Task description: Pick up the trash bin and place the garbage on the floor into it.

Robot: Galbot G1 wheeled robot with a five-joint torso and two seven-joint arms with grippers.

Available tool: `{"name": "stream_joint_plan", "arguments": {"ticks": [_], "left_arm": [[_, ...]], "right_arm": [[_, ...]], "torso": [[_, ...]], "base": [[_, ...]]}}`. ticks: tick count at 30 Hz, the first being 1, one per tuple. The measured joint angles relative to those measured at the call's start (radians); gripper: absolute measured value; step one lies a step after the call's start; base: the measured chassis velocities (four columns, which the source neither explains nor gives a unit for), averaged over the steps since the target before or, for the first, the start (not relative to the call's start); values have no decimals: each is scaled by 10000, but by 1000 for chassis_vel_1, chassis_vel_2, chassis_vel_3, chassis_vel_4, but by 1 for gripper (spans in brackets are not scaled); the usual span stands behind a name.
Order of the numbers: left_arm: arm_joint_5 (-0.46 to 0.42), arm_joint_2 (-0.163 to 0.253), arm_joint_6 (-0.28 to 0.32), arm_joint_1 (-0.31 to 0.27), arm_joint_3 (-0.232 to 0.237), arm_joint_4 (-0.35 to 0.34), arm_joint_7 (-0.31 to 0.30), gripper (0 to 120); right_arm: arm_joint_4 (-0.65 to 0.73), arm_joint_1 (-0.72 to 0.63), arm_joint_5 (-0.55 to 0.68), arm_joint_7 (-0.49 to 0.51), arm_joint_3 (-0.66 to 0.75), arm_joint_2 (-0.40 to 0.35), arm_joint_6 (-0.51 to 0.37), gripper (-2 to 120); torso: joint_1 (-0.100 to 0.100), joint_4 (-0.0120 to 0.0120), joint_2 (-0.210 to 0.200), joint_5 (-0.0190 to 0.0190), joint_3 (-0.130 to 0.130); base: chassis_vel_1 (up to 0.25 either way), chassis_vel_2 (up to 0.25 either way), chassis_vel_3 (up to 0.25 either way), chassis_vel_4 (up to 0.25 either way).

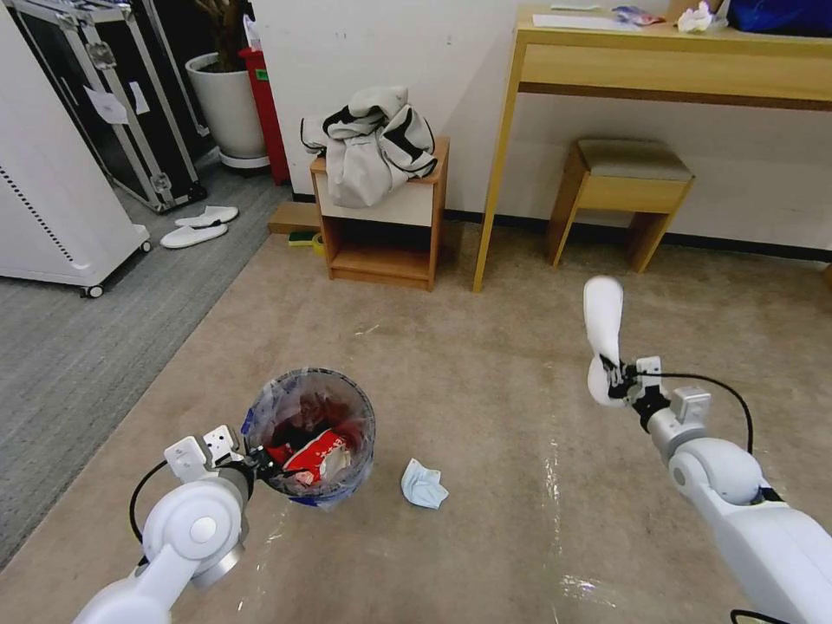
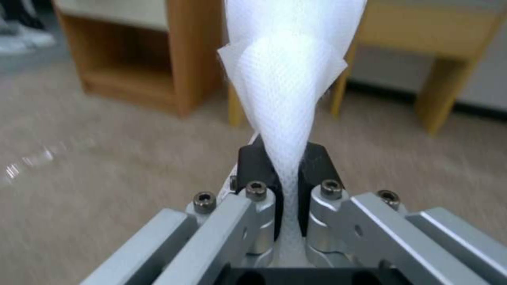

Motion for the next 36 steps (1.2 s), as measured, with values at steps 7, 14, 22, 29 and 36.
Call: {"name": "stream_joint_plan", "arguments": {"ticks": [7,14,22,29,36], "left_arm": [[-29,-4,9,1,8,-26,-5,1],[-129,58,20,18,6,-78,-18,1],[-192,-68,23,63,60,-34,-34,1],[-147,-194,33,65,114,39,-35,1],[-160,-194,39,104,53,86,-34,1]], "right_arm": [[507,438,533,-1454,-527,-63,1819,2],[538,1289,1338,-2916,-1843,6,2843,2],[420,2307,1552,-4821,-3737,227,3288,2],[30,3569,1613,-5744,-5632,572,3335,2],[-602,4553,1361,-6024,-7040,1123,3333,2]], "torso": [[0,1,2,-2,0],[0,1,2,-2,0],[0,1,1,-2,1],[0,1,1,-2,1],[0,1,1,-3,1]], "base": [[0,0,0,0],[0,0,0,0],[0,0,0,0],[0,0,0,0],[0,0,0,0]]}}
